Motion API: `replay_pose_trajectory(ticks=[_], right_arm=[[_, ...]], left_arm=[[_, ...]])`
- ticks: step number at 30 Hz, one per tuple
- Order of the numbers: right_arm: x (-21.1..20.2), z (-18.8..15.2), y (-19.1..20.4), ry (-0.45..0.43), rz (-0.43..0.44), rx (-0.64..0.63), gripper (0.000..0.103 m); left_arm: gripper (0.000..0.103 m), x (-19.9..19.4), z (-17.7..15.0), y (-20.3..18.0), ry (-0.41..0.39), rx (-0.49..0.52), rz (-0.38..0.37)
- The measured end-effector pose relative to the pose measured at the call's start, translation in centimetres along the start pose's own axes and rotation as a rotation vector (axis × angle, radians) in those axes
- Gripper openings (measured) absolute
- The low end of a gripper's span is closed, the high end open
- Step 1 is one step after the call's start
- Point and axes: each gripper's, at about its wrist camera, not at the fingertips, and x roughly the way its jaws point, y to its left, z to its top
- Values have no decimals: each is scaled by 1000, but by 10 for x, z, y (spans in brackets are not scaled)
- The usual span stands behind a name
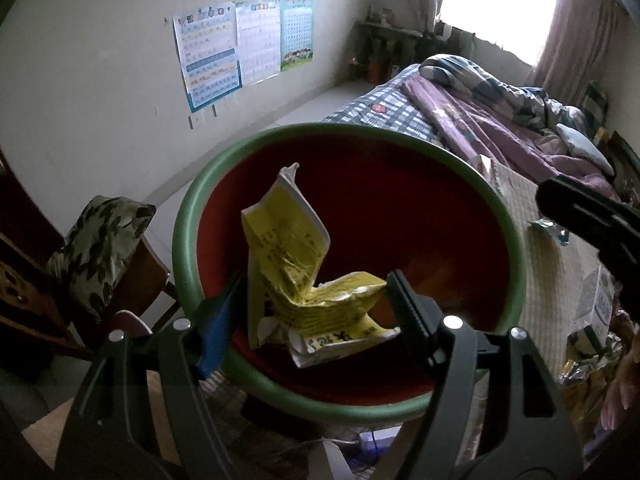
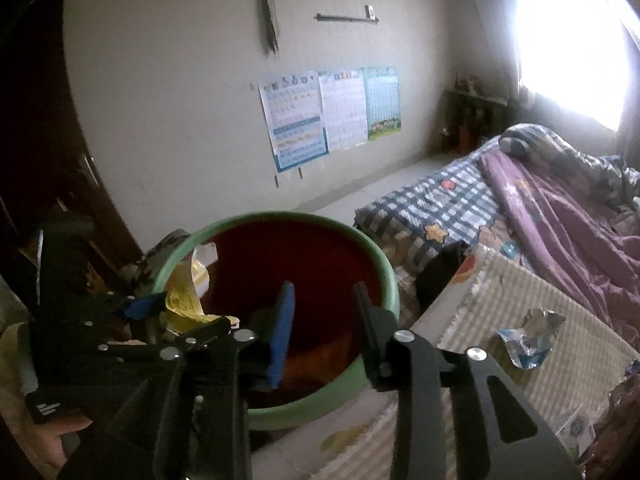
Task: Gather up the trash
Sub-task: 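Drop the yellow wrapper and orange bag into the green basin with both grippers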
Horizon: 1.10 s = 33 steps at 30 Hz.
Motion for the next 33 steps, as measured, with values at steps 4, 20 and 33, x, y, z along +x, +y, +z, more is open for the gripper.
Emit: replay_pose_trajectory(ticks=[4, 20, 33], right_arm=[[-6, 0, 0, -17, 0, 14, 34], [-22, -11, -28, -42, -43, 120, 39], [-29, -18, -37, -35, -52, 159, 40]], left_arm=[[70, 0, 1, 0, -2, 16, -3], [78, -1, 2, -7, -21, 32, -6], [86, -1, 3, -6, -28, 32, -16]])
